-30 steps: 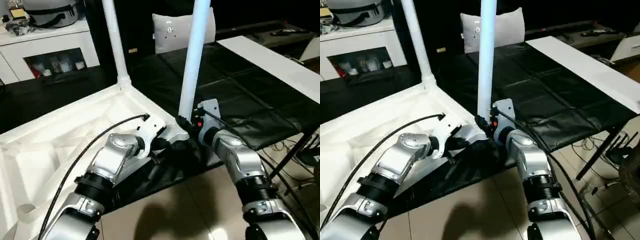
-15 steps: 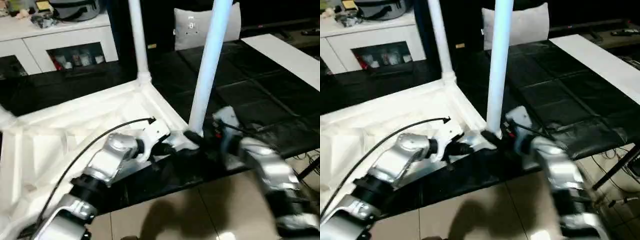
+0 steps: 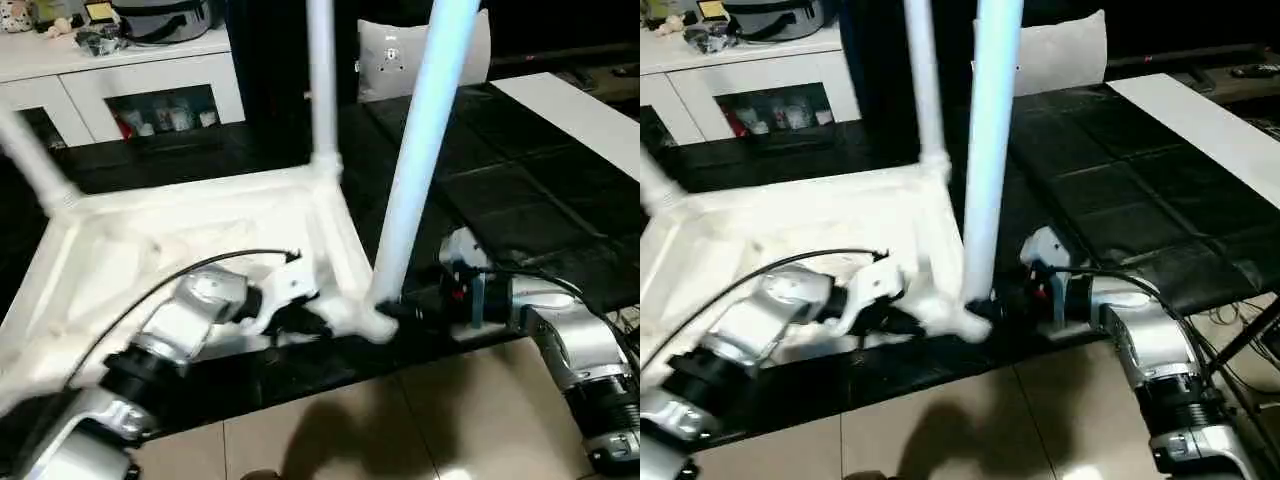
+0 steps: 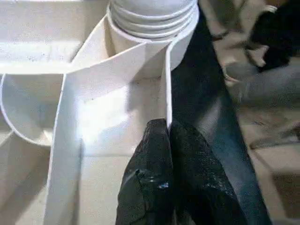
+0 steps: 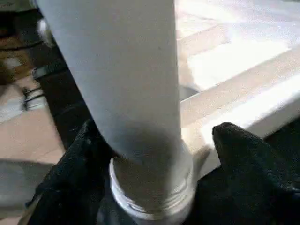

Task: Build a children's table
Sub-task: Rotate leg to tighten

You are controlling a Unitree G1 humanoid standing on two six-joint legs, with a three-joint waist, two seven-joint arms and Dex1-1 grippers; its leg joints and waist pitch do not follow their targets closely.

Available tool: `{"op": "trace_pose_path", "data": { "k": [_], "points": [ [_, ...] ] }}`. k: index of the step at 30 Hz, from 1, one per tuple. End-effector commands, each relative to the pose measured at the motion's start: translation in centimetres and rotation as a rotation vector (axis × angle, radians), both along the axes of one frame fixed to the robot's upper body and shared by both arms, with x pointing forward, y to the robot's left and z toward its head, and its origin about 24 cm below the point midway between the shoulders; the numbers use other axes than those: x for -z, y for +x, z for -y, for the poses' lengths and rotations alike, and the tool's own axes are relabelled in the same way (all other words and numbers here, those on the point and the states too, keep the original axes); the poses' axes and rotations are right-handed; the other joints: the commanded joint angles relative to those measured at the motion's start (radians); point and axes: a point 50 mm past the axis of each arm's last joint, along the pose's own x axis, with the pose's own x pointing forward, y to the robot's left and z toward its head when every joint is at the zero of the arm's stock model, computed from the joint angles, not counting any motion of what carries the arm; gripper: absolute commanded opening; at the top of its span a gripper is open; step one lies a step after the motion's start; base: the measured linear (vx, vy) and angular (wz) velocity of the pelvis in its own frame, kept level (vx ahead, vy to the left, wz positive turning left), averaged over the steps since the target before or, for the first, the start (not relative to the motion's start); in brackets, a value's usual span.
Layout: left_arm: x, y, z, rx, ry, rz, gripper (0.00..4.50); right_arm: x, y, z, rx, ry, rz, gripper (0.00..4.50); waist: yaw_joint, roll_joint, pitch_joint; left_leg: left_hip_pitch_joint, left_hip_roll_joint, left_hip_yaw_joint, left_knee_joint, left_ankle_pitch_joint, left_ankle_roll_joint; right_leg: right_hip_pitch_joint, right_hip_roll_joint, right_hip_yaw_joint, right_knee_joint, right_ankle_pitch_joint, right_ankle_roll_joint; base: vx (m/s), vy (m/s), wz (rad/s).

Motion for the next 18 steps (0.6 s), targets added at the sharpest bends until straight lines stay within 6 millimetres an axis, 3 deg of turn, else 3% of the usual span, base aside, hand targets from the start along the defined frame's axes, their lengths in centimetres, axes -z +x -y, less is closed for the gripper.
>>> {"op": "trace_pose_path", "data": {
  "k": [1, 6, 8, 12, 18],
  "points": [
    [0.8, -0.9, 0.6, 0.091, 0.040, -0.048, 0.00, -0.8, 0.2, -0.1, -0.027, -0.006, 0.013, 3.26, -0.003, -0.017, -0.063, 0.006, 0.037, -0.002, -0.056, -0.215, 0.073, 0.051, -0.057, 0.044, -0.061, -0.273, -0.196, 0.000, 0.000, 0.00],
    [0.7, -0.8, 0.1, 0.134, 0.067, -0.048, 0.00, -0.8, -0.2, -0.2, -0.086, -0.004, -0.005, 2.62, -0.002, -0.019, -0.063, 0.005, 0.035, -0.001, -0.056, -0.211, 0.074, 0.051, -0.057, 0.044, -0.063, -0.300, -0.180, 0.000, 0.000, 0.00],
    [0.7, -0.8, 0.0, 0.143, 0.070, -0.049, 0.00, -0.8, -0.3, -0.3, -0.099, 0.001, -0.011, 2.62, -0.001, -0.019, -0.063, 0.005, 0.035, 0.000, -0.055, -0.210, 0.075, 0.050, -0.056, 0.044, -0.063, -0.300, -0.181, 0.000, 0.000, 0.00],
    [0.7, -0.8, 0.0, 0.158, 0.068, -0.055, 0.00, -0.7, -0.5, -0.4, -0.129, 0.019, -0.036, 2.17, 0.003, -0.019, -0.063, 0.006, 0.036, -0.001, -0.056, -0.211, 0.070, 0.049, -0.057, 0.044, -0.064, -0.312, -0.178, 0.000, 0.000, 0.00],
    [0.8, -0.9, 0.1, 0.148, 0.057, -0.063, 0.00, -0.4, -1.1, -0.9, -0.154, 0.046, -0.070, 2.03, 0.007, -0.023, -0.065, 0.006, 0.035, 0.000, -0.053, -0.192, 0.073, 0.050, -0.057, 0.045, -0.060, -0.295, -0.180, 0.000, 0.000, 0.00]
  ]
}}
